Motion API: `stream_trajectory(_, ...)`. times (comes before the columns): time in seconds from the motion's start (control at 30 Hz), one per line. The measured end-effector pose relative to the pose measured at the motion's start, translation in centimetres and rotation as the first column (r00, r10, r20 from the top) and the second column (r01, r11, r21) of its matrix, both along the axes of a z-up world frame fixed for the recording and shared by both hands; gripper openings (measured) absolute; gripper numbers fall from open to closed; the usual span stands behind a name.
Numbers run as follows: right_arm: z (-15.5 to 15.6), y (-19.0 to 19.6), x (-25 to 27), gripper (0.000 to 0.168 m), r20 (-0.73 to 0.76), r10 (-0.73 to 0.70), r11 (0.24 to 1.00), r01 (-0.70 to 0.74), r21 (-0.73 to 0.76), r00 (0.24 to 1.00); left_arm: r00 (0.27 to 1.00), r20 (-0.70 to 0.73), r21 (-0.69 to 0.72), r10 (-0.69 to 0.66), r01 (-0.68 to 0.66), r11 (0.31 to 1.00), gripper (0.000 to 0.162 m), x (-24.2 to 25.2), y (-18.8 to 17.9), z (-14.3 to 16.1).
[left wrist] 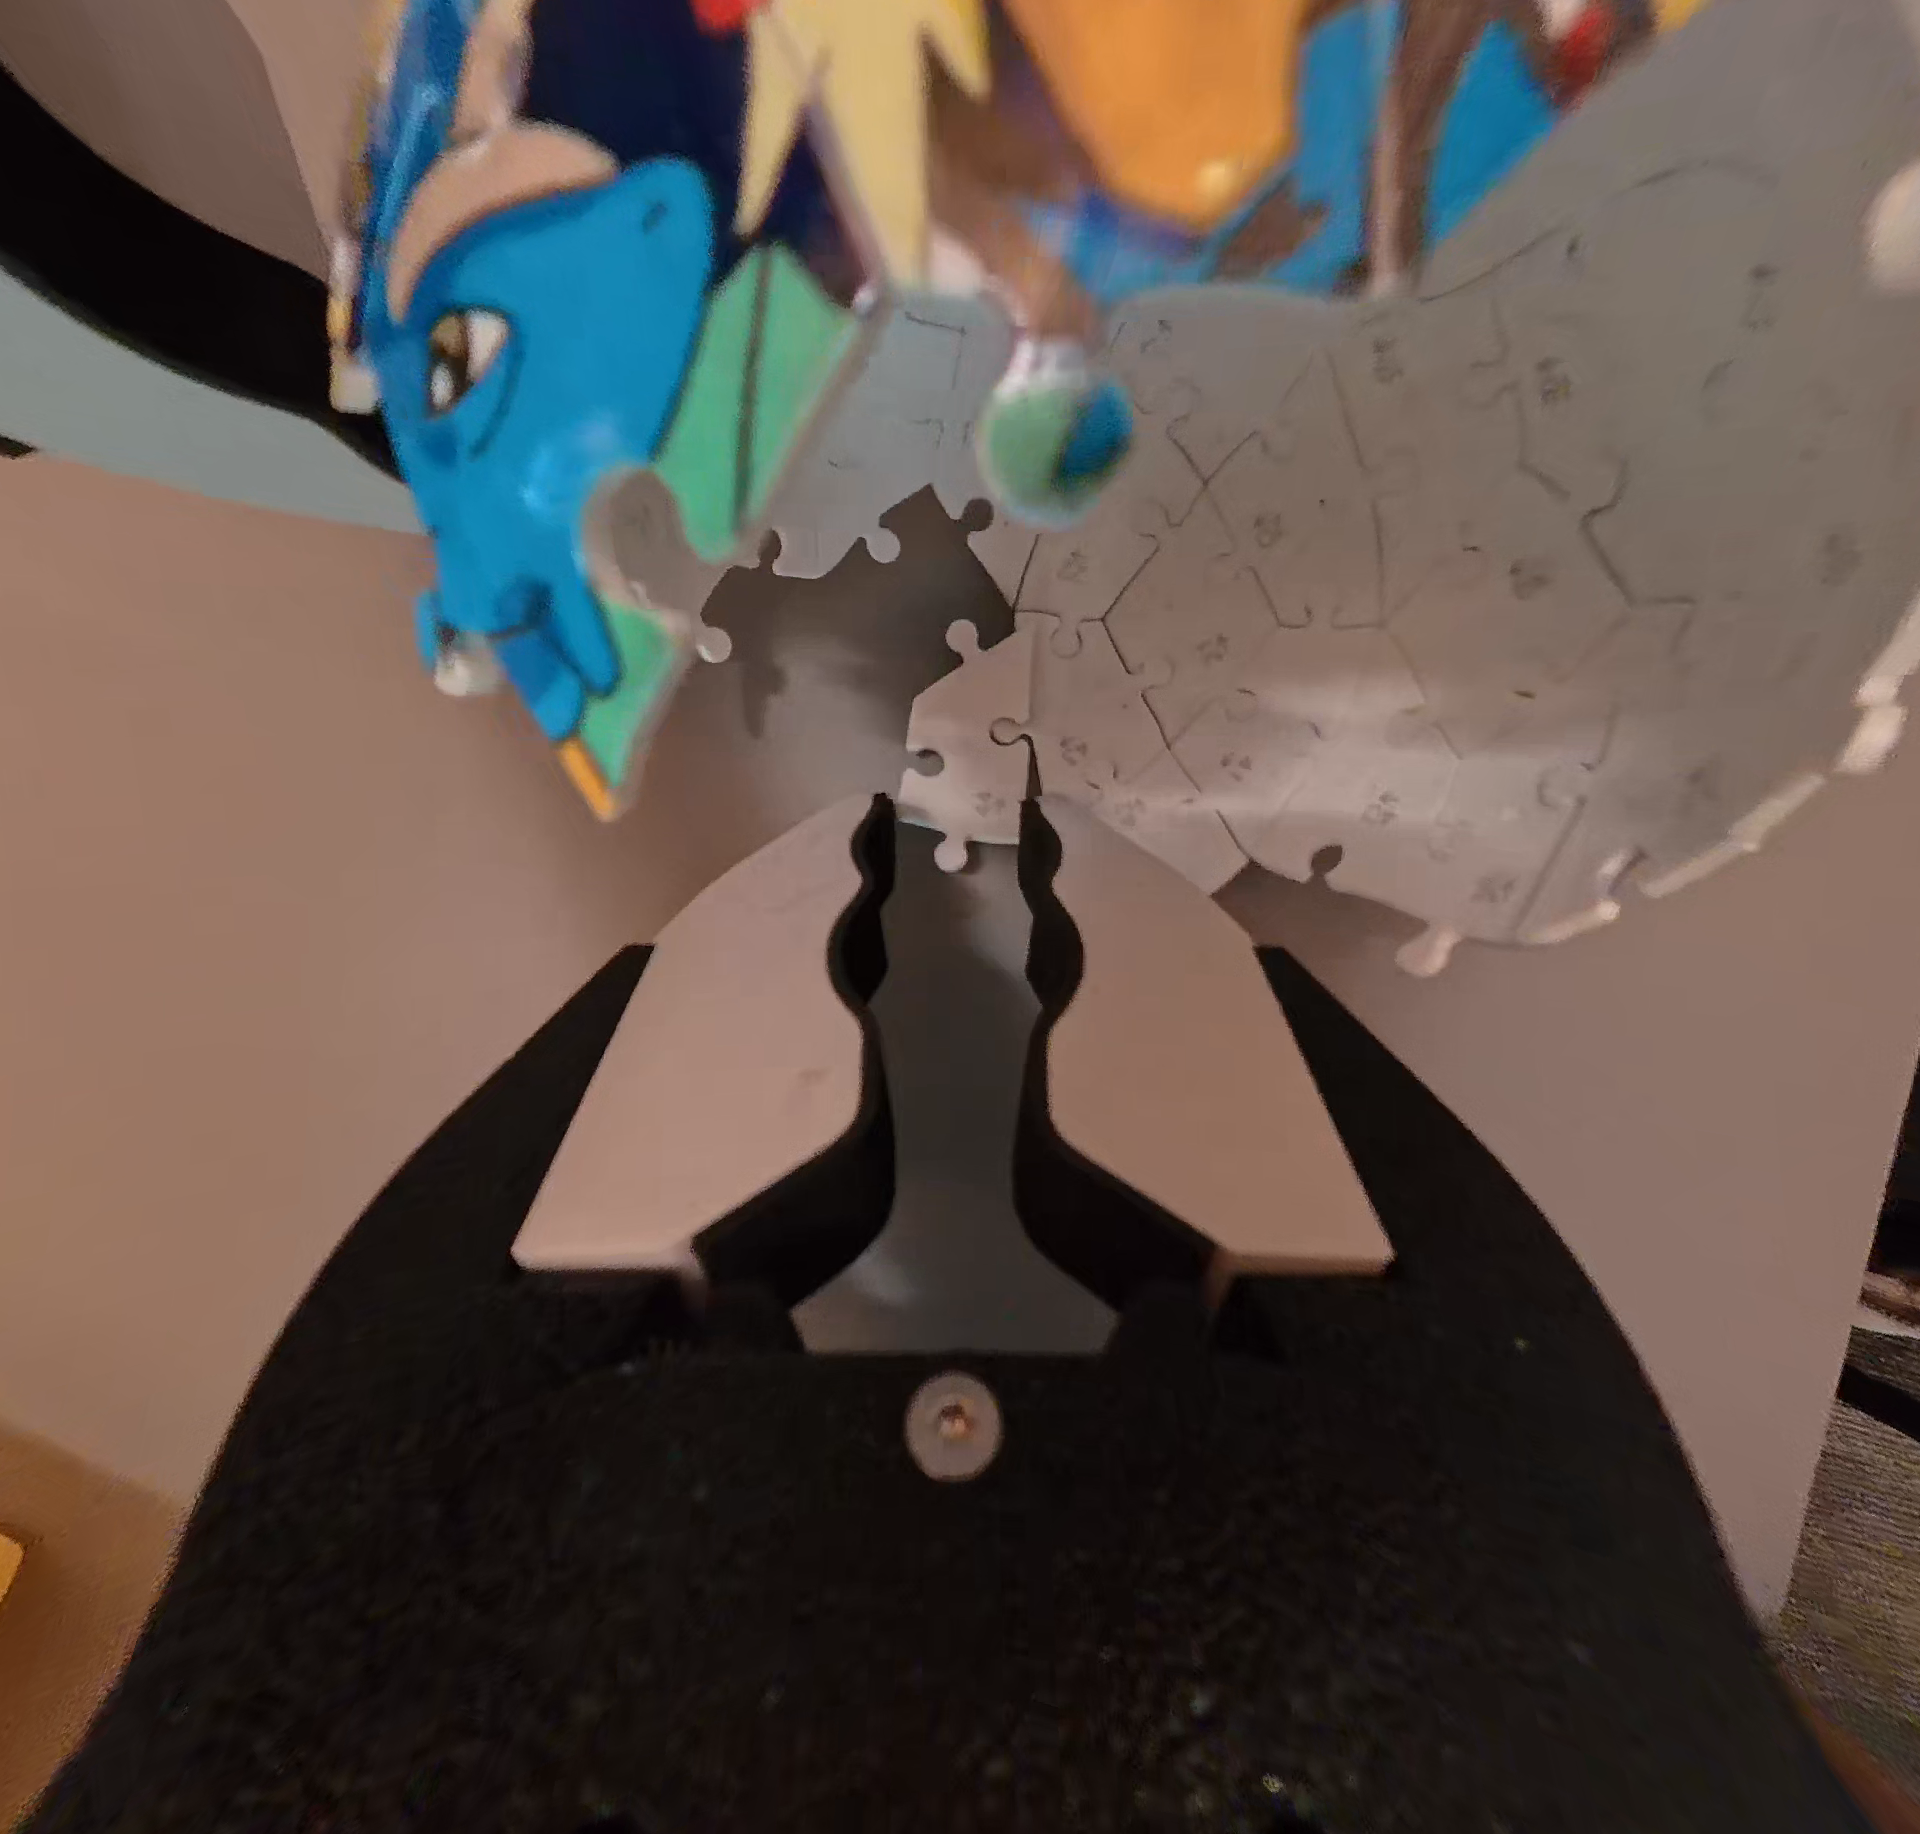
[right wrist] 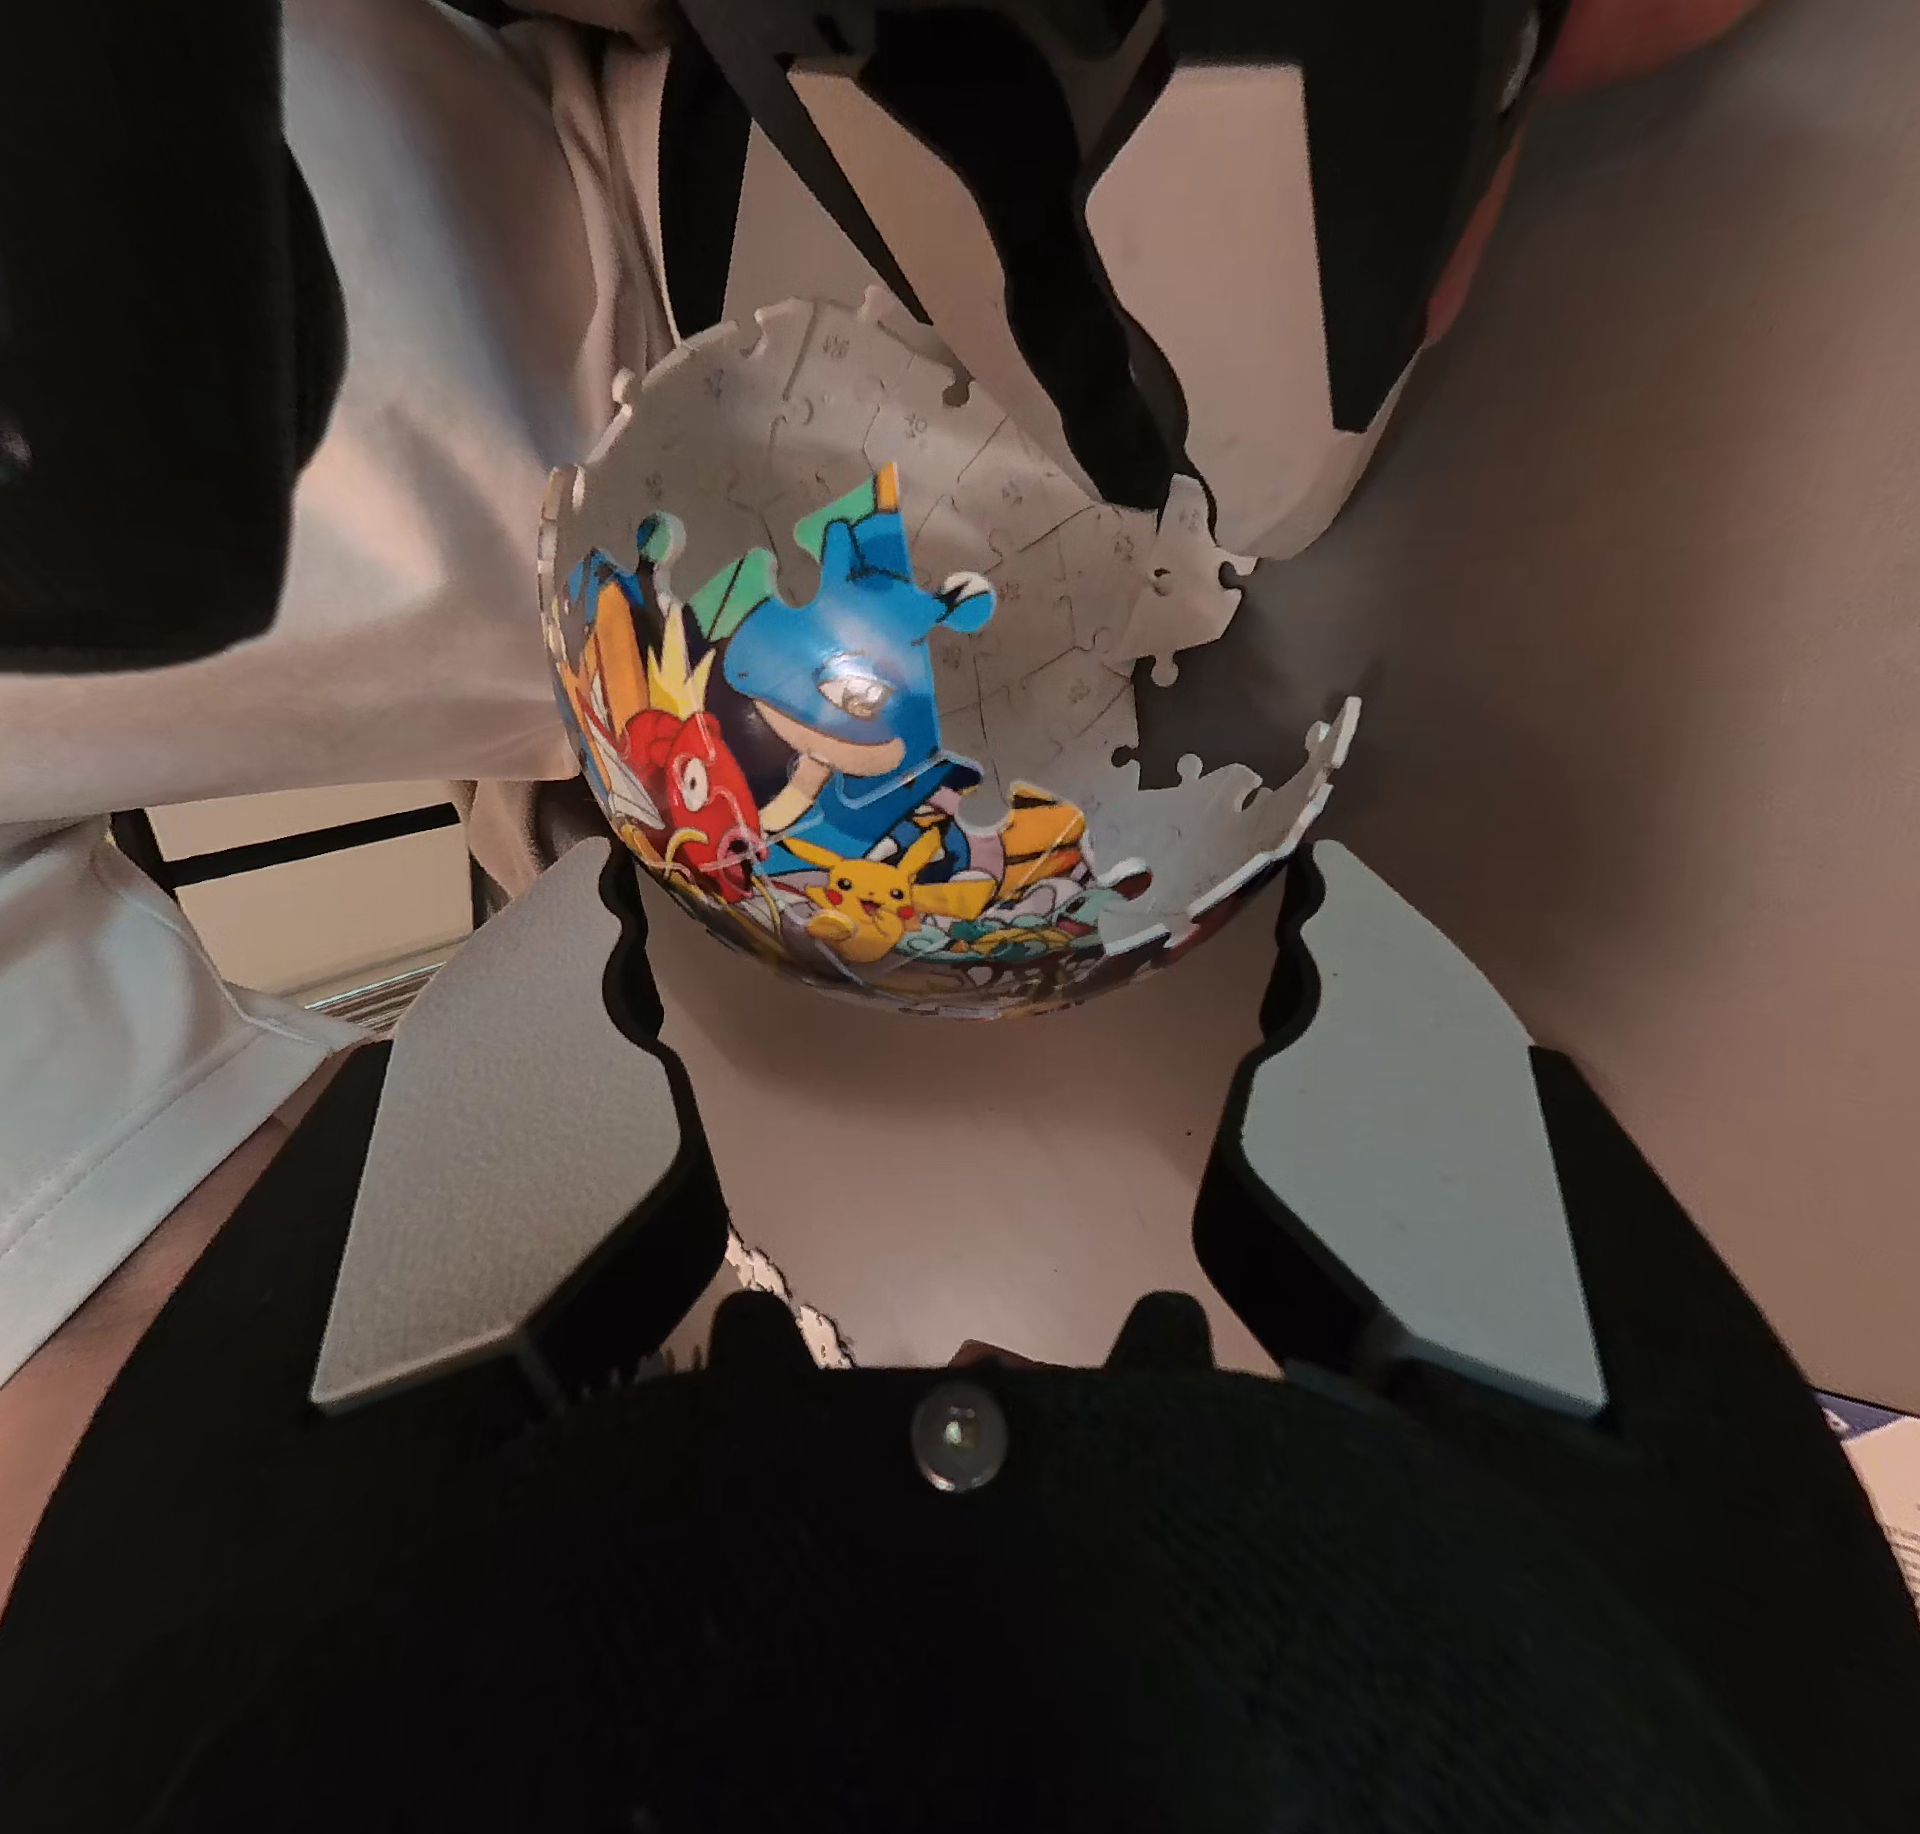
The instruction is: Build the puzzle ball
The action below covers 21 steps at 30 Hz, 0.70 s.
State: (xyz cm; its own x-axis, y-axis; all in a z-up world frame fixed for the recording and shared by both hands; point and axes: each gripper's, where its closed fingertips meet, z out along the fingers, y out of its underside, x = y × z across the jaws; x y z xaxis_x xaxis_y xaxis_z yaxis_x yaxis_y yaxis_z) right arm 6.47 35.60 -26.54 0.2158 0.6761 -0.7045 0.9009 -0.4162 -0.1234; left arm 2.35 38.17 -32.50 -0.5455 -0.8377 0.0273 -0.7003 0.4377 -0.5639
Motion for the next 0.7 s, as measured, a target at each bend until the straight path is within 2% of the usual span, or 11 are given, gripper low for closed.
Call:
stream_trajectory(0.03, 0.0, 0.0, 0.0, 0.115, 0.000, -0.002, 1.000, 0.002, -0.002, 1.000, 1.000, -0.006, -0.009, 0.003, -0.003, 1.000, 0.022, 0.0, 0.0, 0.0)
stream_trajectory(0.2, 0.0, -0.1, 0.1, 0.115, 0.001, -0.010, 1.000, 0.010, -0.008, 1.000, 1.000, -0.021, -0.056, 0.006, -0.007, 0.998, 0.023, 0.1, 0.0, 0.0)
stream_trajectory(0.43, 0.0, -0.1, 0.3, 0.115, 0.002, -0.013, 1.000, 0.013, -0.010, 1.000, 0.999, 0.029, -0.146, 0.024, -0.020, 0.989, 0.028, 0.1, -0.2, 0.6)
stream_trajectory(0.6, -0.1, -0.2, 0.4, 0.115, -0.001, -0.014, 1.000, 0.014, -0.009, 1.000, 0.986, 0.109, -0.269, 0.127, -0.094, 0.959, 0.034, 0.3, 0.3, 2.1)
stream_trajectory(0.7, -0.1, -0.1, 0.3, 0.115, -0.003, -0.017, 1.000, 0.017, -0.008, 1.000, 0.957, 0.172, -0.220, 0.235, -0.195, 0.956, 0.037, 1.3, 2.4, 2.3)
